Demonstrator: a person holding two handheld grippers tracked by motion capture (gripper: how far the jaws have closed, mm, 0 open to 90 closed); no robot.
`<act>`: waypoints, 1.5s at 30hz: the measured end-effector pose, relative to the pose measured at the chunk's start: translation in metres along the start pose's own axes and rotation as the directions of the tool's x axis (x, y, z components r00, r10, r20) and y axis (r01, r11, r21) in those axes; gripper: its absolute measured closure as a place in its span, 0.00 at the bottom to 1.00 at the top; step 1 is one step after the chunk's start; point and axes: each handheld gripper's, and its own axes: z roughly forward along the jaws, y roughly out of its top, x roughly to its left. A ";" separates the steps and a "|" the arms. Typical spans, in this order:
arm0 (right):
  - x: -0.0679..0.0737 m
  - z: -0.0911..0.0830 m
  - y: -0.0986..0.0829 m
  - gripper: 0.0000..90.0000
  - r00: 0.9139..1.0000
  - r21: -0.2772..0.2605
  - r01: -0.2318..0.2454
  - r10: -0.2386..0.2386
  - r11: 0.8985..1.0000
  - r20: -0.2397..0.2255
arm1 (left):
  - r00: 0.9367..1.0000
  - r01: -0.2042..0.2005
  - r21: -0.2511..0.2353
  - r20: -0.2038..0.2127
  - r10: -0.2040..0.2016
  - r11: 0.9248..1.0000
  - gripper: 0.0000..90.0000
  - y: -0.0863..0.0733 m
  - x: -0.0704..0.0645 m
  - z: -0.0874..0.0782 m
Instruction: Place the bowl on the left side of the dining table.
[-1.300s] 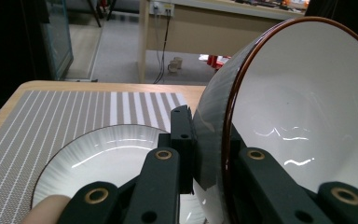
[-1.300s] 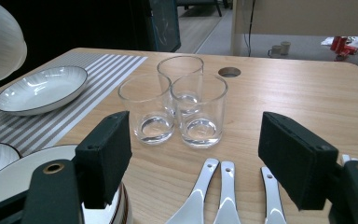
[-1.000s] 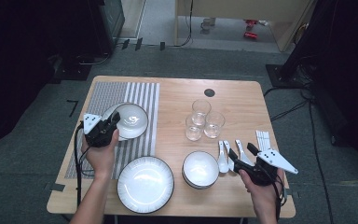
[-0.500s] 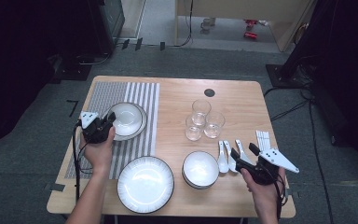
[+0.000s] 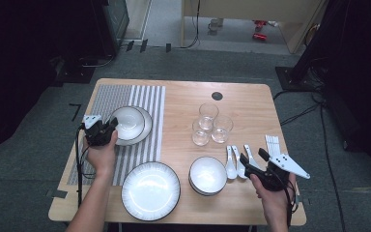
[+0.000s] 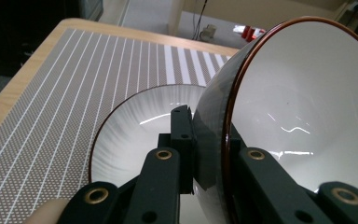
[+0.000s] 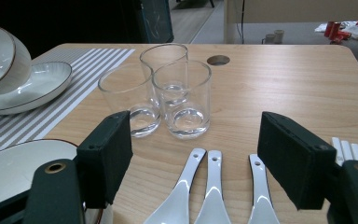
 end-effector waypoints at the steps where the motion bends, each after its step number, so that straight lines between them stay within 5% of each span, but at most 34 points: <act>1: 0.000 0.000 0.000 0.30 1.000 0.000 0.000 0.000 1.000 0.001 | 1.000 0.004 0.009 0.002 -0.004 1.000 0.93 0.000 0.001 0.001; 24: -0.002 0.002 -0.002 0.30 1.000 0.007 -0.005 0.005 1.000 0.007 | 0.998 0.066 0.135 -0.032 -0.062 0.989 0.93 -0.004 0.008 0.024; 38: -0.004 0.002 -0.002 0.30 1.000 0.010 -0.012 0.012 1.000 0.010 | 0.987 0.157 0.157 -0.051 -0.151 0.975 0.92 0.001 0.014 0.031; 45: -0.004 0.002 -0.003 0.30 1.000 0.013 -0.012 0.011 1.000 0.011 | 0.985 0.161 0.151 -0.088 -0.149 0.975 0.93 0.006 0.013 0.033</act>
